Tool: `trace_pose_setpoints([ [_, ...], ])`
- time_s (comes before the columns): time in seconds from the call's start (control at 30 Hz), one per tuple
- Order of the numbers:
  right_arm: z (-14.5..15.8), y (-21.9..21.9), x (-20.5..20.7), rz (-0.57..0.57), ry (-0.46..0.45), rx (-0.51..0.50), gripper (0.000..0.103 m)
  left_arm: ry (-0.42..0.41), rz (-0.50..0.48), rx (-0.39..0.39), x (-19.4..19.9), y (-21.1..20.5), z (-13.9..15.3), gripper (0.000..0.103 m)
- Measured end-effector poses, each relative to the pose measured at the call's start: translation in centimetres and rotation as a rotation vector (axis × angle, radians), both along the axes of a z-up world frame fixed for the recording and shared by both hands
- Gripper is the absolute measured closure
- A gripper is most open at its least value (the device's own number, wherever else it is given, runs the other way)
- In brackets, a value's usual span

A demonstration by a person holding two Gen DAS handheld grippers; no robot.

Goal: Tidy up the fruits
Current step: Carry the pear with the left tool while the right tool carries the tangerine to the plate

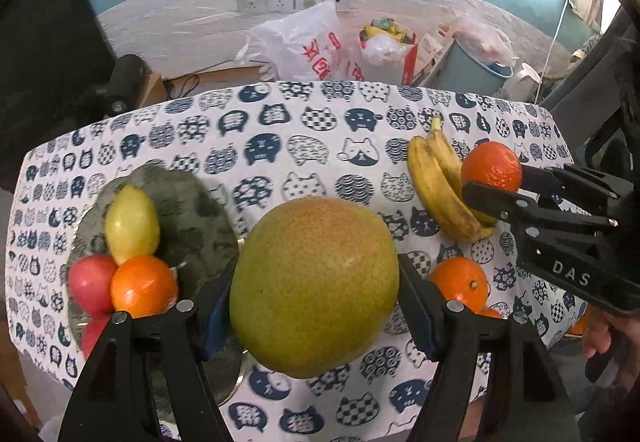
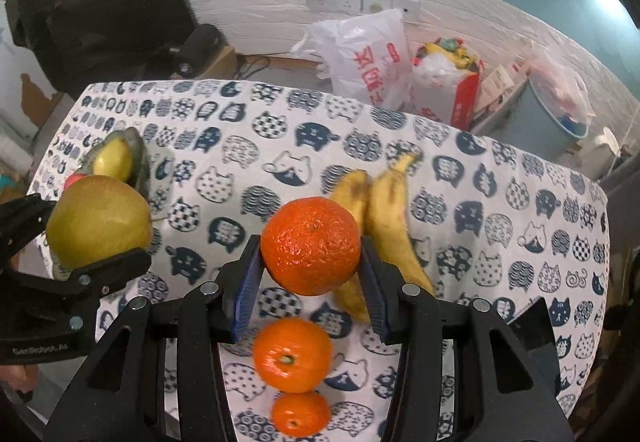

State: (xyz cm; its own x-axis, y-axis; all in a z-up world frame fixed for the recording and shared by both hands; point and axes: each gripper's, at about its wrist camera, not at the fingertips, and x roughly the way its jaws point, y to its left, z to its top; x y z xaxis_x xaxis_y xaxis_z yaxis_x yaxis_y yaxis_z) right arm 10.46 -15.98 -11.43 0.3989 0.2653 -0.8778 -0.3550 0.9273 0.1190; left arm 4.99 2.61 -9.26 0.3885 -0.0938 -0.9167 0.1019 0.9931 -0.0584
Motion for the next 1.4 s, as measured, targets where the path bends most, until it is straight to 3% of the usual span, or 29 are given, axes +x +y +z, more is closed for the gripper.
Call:
trace_pose_setpoints([
  [0.67, 1.2, 10.6, -0.8, 0.162, -0.007, 0.015, 0.057, -0.012, 0.136, -0.029, -4.3, 8.4, 0.8, 0.029],
  [1.1, -0.2, 17.4, -1.7, 0.276, 0.042, 0.014, 0.057, 0.053, 0.201, -0.039, -6.3, 12.3, -2.1, 0.029],
  [1.4, -2.5, 19.8, -1.8, 0.314, 0.098, -0.014, 0.057, 0.101, 0.215, -0.053, -6.5, 13.3, -4.3, 0.031],
])
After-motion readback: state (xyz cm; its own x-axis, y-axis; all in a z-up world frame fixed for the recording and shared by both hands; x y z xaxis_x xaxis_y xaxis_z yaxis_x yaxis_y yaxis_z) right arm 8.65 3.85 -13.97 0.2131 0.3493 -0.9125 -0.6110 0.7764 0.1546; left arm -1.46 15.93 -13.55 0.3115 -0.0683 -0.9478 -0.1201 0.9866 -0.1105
